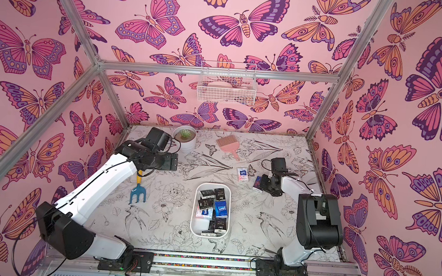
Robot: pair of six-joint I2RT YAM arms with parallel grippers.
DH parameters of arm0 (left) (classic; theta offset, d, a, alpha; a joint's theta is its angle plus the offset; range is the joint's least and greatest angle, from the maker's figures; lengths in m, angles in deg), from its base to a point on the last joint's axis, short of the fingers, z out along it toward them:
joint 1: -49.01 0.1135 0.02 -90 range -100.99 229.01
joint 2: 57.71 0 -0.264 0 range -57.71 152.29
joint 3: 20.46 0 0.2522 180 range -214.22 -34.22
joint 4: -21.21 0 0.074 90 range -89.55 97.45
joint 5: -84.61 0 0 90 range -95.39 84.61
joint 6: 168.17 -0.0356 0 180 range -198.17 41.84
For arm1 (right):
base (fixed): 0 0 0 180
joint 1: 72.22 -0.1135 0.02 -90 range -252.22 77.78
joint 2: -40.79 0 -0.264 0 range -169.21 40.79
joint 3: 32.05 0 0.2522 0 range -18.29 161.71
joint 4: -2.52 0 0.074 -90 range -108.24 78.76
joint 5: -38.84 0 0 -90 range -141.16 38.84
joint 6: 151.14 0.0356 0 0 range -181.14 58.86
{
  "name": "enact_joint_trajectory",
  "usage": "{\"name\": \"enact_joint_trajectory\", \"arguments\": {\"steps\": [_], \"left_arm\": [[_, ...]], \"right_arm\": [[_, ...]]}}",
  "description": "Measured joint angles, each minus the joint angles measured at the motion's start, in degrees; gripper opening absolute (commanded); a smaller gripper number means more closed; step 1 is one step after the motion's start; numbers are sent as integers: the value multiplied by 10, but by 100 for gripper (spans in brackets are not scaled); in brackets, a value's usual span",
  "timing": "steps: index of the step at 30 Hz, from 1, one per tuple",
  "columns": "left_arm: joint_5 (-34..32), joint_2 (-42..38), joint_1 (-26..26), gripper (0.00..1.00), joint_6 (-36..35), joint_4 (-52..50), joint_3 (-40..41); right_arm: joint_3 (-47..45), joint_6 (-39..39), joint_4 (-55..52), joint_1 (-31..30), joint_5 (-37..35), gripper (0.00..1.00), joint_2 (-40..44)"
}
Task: Take the pocket tissues out of the storage box
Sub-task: Place the pocket tissues at the center of the board.
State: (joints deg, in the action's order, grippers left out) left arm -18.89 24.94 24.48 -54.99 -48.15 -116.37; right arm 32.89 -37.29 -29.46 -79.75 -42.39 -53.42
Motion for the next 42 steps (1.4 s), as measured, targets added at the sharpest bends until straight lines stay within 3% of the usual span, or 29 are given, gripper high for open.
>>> {"name": "enact_joint_trajectory", "arguments": {"steps": [6, 14, 28, 42], "left_arm": [[0, 0, 0, 100, -2, 0, 0], [0, 0, 0, 100, -2, 0, 0], [0, 16, 0, 100, -2, 0, -1], [-2, 16, -2, 100, -2, 0, -1]], "right_arm": [[8, 12, 43, 19, 25, 33, -23], [102, -68, -9, 25, 83, 32, -96], [206, -182, -141, 1, 84, 34, -150], [249, -199, -190, -16, 85, 35, -168]]}}
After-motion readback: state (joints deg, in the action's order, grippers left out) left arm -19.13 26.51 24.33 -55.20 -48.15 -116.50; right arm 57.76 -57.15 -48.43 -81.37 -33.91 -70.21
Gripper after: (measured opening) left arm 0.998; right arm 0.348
